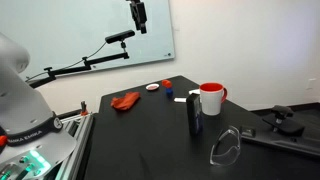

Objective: Put the orange block on the table

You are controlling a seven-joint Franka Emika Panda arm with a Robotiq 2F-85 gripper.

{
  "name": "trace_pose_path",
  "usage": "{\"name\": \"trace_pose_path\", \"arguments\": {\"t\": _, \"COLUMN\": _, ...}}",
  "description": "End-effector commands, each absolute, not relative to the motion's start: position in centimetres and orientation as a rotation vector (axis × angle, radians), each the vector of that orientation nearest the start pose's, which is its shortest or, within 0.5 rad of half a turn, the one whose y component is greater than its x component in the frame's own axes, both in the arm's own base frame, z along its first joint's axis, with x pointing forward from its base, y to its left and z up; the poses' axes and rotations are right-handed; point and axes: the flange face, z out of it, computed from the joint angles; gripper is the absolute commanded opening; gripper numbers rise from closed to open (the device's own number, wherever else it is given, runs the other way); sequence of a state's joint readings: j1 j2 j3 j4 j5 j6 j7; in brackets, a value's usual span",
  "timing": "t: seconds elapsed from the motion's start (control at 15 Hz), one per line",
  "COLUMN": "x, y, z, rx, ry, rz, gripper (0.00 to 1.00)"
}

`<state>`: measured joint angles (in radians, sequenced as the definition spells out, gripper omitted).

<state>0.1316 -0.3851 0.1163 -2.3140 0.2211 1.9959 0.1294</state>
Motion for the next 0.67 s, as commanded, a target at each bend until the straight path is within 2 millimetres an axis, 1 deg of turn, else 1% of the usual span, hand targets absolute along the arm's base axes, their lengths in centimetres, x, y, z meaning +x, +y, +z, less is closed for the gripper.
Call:
{"name": "trace_pose_path", "arguments": {"t": 0.0, "x": 42.9, "y": 12.6, "z": 51.3, "rx": -2.962, "ry": -0.042, "rz": -0.111, "gripper": 1.0}}
{"name": "trace_pose_path", "arguments": {"t": 0.07, "x": 42.9, "y": 12.7, "z": 53.0, "rx": -2.954, "ry": -0.049, "rz": -0.156, "gripper": 1.0}}
{"name": "trace_pose_path", "arguments": {"t": 0.13, "x": 42.8, "y": 12.8, "z": 53.9, "rx": -2.95, "ry": -0.054, "rz": -0.177, "gripper": 1.0}}
{"name": "trace_pose_path", "arguments": {"t": 0.27, "x": 42.4, "y": 12.7, "z": 54.2, "rx": -2.951, "ry": -0.056, "rz": -0.176, "gripper": 1.0}}
{"name": "trace_pose_path", "arguments": {"t": 0.6, "x": 42.5, "y": 12.7, "z": 53.8, "rx": -2.952, "ry": -0.055, "rz": -0.165, "gripper": 1.0}}
